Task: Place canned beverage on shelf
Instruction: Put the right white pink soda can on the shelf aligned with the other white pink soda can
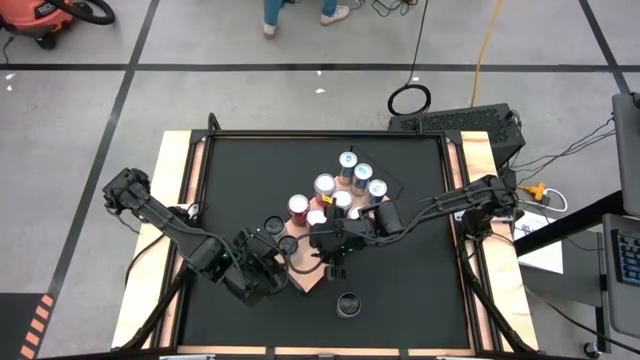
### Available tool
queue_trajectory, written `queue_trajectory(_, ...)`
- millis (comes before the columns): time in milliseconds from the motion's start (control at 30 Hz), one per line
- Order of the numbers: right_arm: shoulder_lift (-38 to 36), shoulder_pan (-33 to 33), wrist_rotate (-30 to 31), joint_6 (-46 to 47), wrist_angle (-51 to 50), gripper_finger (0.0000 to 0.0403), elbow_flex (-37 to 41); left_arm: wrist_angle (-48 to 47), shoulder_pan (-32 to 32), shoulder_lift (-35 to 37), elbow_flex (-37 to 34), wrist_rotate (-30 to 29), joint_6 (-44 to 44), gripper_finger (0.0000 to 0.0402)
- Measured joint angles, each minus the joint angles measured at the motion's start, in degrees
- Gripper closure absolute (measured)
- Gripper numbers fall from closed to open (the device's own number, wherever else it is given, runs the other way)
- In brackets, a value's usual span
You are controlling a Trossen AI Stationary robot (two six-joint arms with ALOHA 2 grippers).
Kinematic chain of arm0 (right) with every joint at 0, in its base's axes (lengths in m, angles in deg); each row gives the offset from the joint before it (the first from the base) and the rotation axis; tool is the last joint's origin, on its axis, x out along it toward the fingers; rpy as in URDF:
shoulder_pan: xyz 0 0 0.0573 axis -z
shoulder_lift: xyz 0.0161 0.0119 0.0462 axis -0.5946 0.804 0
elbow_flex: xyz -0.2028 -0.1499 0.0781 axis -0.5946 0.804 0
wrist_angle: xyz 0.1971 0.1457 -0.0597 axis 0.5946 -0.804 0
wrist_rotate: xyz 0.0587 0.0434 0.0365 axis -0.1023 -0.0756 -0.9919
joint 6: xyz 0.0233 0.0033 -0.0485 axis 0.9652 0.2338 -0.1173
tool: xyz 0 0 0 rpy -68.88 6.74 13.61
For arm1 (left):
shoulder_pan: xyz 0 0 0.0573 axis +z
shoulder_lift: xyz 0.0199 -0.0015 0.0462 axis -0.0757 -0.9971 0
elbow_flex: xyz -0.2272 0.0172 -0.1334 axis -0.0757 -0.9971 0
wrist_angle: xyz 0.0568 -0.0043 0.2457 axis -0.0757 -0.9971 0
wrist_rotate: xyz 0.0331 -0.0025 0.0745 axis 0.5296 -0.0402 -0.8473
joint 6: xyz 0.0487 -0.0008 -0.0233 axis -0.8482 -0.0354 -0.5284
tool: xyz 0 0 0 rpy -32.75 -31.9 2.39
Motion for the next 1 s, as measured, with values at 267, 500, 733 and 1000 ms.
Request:
queue_trajectory(267,1.34,-0.13,-0.02,-0.16,0.55,0.0284,0.00,-0.04,0.78,0.01,-0.02,-0.63,-0.42,0.0229)
queue_trajectory(500,2.23,-0.13,-0.03,-0.13,1.86,0.0284,0.00,-0.05,1.11,0.00,-0.04,-1.11,-0.44,0.0229)
queue_trajectory(733,3.14,-0.11,-0.04,-0.16,3.43,0.0284,0.00,-0.52,1.11,0.15,-0.04,-0.42,0.60,0.0229)
queue_trajectory(1000,3.94,-0.11,-1.48,0.03,3.89,0.0284,0.00,-0.93,-0.50,2.81,0.19,3.04,3.86,0.0229)
